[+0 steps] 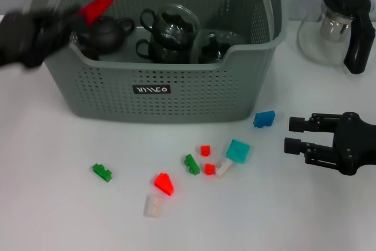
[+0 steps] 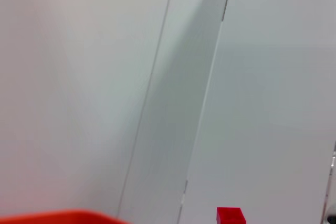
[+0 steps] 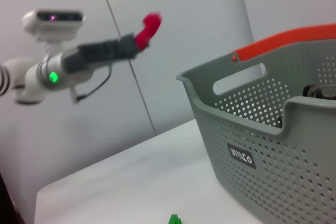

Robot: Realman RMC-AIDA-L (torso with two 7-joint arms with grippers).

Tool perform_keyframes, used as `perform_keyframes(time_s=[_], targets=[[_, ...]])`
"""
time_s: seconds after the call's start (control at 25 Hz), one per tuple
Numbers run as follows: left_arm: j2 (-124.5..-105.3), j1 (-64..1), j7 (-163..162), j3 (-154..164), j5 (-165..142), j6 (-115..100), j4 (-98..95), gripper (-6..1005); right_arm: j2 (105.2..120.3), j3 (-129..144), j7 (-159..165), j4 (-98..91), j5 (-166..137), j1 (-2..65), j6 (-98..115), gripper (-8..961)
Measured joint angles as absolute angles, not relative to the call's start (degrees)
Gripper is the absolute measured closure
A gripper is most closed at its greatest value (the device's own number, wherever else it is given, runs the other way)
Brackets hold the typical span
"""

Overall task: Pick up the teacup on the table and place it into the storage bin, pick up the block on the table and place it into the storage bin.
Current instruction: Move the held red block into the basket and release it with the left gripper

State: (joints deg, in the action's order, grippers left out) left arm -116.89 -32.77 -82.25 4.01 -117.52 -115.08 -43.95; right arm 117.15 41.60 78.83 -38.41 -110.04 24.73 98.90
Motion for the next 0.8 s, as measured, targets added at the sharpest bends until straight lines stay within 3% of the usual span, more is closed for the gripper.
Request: perform_keyframes(time_s=[0.2,0.56,0.8], targets=[[-116.68,-40.9,-95.8,14.9,-118.2,-106.0,-52.1,753,117.14,41.8,78.8,-38.2,-110.0,24.6,98.9,418],[-115.83,-46.0,-117.0,45.2,-125.8,-82.9,-66.3,730,117.04,41.7,78.8,-38.0,-110.0,24.4,98.9,418],[-117.68,-48.7,-119.1,51.5,-135.4,-75.9,-65.7,715,117.1,41.6,78.9,-37.9,-110.0,24.6,99.0,418]])
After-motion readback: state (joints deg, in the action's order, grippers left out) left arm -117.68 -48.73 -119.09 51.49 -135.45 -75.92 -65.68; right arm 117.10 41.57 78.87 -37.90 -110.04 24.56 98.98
